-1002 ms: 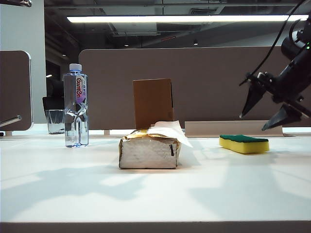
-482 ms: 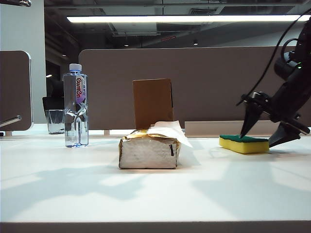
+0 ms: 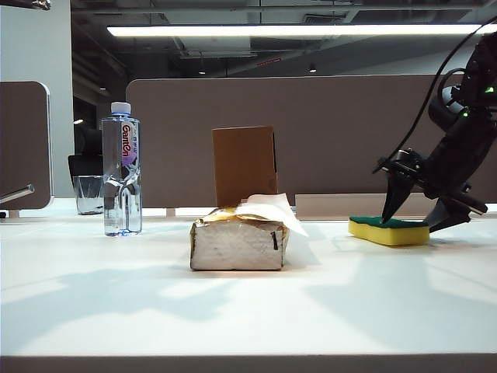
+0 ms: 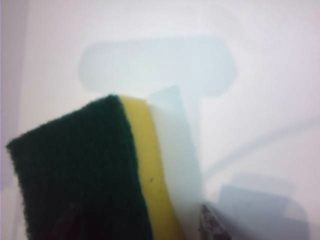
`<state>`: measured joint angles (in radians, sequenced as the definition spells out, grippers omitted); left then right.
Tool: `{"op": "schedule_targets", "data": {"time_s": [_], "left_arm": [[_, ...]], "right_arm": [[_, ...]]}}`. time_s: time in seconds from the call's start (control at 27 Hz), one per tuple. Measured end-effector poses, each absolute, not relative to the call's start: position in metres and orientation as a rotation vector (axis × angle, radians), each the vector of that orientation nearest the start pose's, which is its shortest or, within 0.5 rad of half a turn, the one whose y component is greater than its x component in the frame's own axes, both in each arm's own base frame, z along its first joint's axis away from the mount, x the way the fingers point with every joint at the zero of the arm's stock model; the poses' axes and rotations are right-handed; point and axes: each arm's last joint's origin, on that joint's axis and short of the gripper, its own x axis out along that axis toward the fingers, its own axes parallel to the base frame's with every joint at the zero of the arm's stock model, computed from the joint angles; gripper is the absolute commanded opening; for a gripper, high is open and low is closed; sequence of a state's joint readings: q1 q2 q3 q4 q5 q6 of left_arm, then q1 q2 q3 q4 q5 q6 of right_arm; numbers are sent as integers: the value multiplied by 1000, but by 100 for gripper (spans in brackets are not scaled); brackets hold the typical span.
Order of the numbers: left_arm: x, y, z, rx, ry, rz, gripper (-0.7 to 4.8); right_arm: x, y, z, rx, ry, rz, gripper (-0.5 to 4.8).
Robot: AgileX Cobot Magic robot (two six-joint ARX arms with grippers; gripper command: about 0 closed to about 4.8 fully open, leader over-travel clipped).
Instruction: Move the sponge from right to left to wipe the table, avoiding obstacles on the table, and finally reaching the bottle of mineral water.
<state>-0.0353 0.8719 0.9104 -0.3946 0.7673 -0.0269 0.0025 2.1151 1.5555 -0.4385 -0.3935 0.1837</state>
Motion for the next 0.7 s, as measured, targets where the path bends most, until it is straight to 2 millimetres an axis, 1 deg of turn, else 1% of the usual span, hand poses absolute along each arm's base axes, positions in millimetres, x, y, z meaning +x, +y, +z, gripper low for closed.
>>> {"op": "schedule_targets", "data": {"time_s": [0.07, 0.11, 0.19, 0.22, 0.37, 0.41, 0.45, 0.48, 0.63, 0.7], "left_arm": [[175, -26, 344, -156, 352, -790, 466], [175, -26, 344, -156, 352, -790, 466], [175, -26, 344, -156, 352, -790, 466], [175, -26, 344, -156, 352, -790, 466], [175, -26, 344, -156, 352, -790, 466], [175, -26, 344, -156, 352, -790, 466], [175, -26, 344, -156, 352, -787, 466], [175, -26, 344, -155, 352, -786, 465], [175, -26, 344, -155, 352, -785, 465], [175, -26, 345, -154, 348, -786, 454]], "right_arm": [[449, 12, 169, 361, 1016, 276, 303], [451, 13, 168, 360, 1013, 278, 287], [451, 14, 167, 357, 1011, 279, 229], [451, 15, 167, 356, 1011, 279, 192], [452, 15, 163, 362, 1019, 288, 128], [452, 15, 163, 363, 1020, 288, 46], [451, 15, 162, 365, 1031, 285, 3], [450, 15, 162, 364, 1040, 280, -8], [450, 15, 161, 361, 1047, 268, -9], [450, 15, 161, 360, 1047, 266, -9]]}}
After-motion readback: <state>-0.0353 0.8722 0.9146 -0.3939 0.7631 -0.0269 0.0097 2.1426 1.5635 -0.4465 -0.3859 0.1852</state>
